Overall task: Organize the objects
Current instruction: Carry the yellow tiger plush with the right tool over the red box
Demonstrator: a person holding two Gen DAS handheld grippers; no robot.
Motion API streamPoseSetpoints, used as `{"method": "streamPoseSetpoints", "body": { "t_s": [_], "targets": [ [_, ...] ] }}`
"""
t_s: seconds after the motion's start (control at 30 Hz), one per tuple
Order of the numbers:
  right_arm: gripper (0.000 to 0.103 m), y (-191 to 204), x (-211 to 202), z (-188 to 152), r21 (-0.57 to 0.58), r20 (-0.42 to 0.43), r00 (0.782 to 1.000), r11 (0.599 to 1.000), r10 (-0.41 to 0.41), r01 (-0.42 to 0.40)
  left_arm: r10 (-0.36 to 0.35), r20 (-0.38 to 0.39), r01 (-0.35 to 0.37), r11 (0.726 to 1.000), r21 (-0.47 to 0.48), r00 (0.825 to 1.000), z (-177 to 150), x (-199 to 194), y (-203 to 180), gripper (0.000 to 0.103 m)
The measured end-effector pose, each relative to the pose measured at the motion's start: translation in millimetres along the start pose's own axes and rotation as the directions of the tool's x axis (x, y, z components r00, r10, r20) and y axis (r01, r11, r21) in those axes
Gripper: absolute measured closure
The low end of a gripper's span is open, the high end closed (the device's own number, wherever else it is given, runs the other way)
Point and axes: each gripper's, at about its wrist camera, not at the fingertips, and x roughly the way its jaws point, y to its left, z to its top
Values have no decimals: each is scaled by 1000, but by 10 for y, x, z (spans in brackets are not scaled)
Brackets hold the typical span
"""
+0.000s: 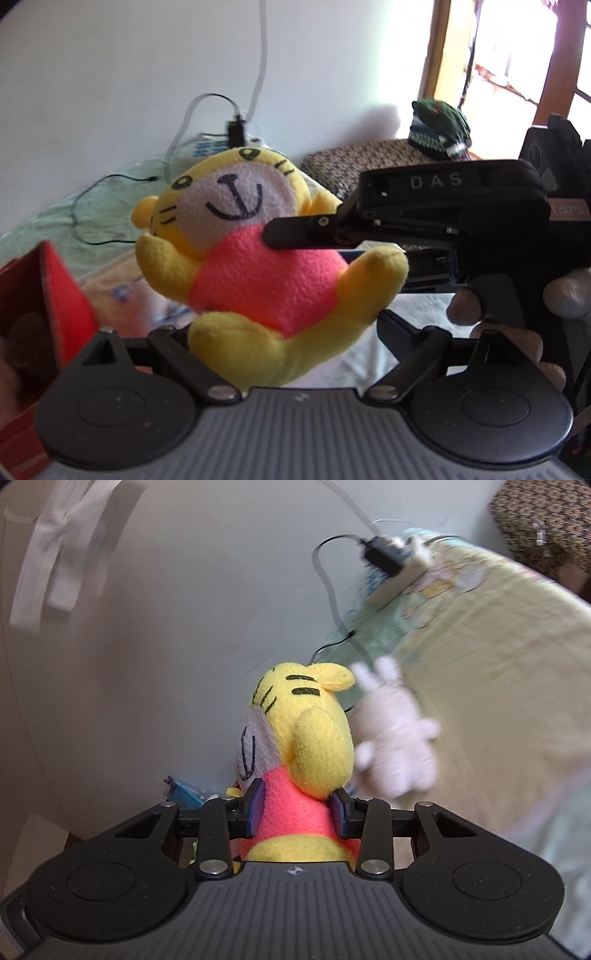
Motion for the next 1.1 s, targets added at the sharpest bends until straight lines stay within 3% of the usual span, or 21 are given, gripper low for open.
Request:
{"method": "streamPoseSetpoints", "body": {
  "t_s": [0.23, 0.5, 0.77, 1.1],
  "targets": [
    [63, 529, 396, -316, -77, -15, 1000, 997, 20, -21, 38, 56, -36, 999, -40, 998, -179, -464, 574, 13],
    [64, 994, 924, -570, -148, -24, 1000, 989, -17, 13, 69, 96, -61, 995, -85, 993, -332, -737, 1252, 13],
    [64, 1239, 1409, -692, -224, -29, 994, 970, -106, 97, 69, 89, -58, 991, -123, 994, -396, -715, 1810, 14],
    [68, 1377, 1772, -862, -343, -1, 963, 905, -269, 252, 50, 53, -41, 987, -154, 997, -502, -529, 2205, 16]
  ]
}}
